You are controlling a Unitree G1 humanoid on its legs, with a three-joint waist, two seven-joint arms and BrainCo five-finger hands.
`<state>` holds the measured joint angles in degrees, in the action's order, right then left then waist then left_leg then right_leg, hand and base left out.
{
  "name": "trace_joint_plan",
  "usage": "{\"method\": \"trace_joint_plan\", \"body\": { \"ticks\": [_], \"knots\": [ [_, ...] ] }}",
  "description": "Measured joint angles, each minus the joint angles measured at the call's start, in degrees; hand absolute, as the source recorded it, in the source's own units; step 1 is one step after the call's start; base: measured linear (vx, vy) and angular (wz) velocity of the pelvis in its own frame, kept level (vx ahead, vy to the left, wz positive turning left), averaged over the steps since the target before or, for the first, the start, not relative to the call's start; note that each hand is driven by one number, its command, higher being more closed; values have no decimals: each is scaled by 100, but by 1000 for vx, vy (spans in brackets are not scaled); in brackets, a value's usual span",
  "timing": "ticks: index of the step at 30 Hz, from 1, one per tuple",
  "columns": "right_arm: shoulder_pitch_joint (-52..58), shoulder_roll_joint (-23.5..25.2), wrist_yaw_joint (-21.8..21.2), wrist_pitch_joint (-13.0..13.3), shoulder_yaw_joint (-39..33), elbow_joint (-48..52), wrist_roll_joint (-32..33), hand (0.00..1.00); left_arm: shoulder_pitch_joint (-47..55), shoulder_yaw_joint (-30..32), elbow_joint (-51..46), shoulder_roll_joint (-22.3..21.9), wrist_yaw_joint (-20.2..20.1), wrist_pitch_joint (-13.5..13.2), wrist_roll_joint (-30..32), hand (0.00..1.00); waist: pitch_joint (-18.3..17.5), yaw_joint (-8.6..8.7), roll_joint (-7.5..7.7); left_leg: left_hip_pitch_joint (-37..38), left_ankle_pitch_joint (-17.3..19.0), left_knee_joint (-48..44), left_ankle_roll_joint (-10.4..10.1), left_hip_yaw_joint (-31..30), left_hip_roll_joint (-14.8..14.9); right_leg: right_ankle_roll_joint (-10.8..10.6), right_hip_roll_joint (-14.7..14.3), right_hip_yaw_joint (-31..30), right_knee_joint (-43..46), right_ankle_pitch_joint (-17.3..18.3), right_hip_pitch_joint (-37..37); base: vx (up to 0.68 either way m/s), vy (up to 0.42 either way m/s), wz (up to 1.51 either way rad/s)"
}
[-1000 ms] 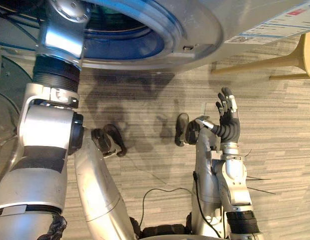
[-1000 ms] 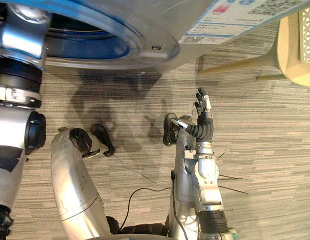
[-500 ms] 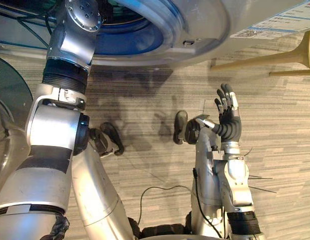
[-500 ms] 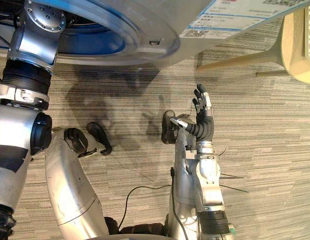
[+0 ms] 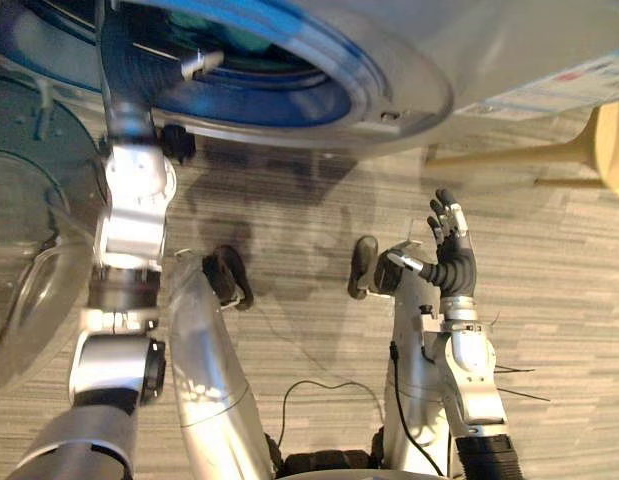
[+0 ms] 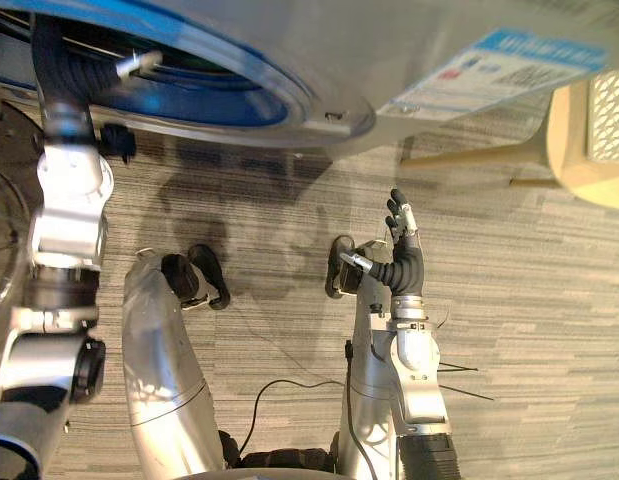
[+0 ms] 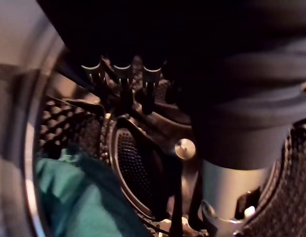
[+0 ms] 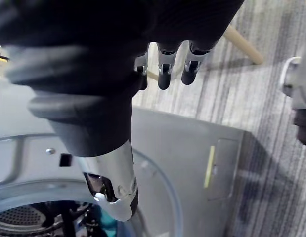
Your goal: Pick up the laundry basket with both hands and put the clothes into the washing machine.
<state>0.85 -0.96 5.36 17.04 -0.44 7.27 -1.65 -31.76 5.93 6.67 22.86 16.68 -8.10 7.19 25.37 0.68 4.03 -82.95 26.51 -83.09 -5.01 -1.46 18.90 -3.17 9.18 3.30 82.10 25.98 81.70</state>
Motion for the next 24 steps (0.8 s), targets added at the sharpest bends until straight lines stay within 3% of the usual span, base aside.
{"method": "trace_joint_plan", "body": {
  "ticks": [4, 10, 17, 21, 24],
  "knots": [
    [84, -4, -1, -11, -134, -25, -124, 0, 1187, 125, -162, -817, -37, -108, -316, 0, -353, -145, -16, 291, -67, 330, -110, 0, -8, 75, 2, 123, -222, 40, -277, 78, -56, 6],
    [138, -10, 65, -168, -155, -594, -126, 0, 2276, 108, -113, -1555, -120, -137, -563, 0, -591, -173, -36, 1013, -125, 826, -218, -15, -4, 151, 5, 303, -607, 101, -1033, 53, -75, 9],
    [518, -81, 98, -392, -138, -1718, -114, 0, 3319, 30, 1455, -1918, -672, -238, -1570, 0, -840, -196, -179, 3393, -460, 2467, -370, 290, -135, 185, 62, 594, -2004, 21, -3360, 121, -88, 22],
    [586, -60, 103, -526, -133, -2845, -84, 0, 3486, -82, 2874, -2004, -905, -222, -1637, 0, -1066, -214, -239, 5155, -967, 4130, -369, 762, -204, 103, -36, 681, -3568, -483, -4939, 171, 7, 0],
    [694, -71, 99, -631, -177, -3562, 11, 0, 3593, -88, 3677, -2117, -1039, -160, -1351, 0, -1445, -155, -287, 6265, -1397, 5443, -330, 1173, -312, -23, -132, 627, -4849, -971, -5879, 175, 74, -22]
  ]
}}
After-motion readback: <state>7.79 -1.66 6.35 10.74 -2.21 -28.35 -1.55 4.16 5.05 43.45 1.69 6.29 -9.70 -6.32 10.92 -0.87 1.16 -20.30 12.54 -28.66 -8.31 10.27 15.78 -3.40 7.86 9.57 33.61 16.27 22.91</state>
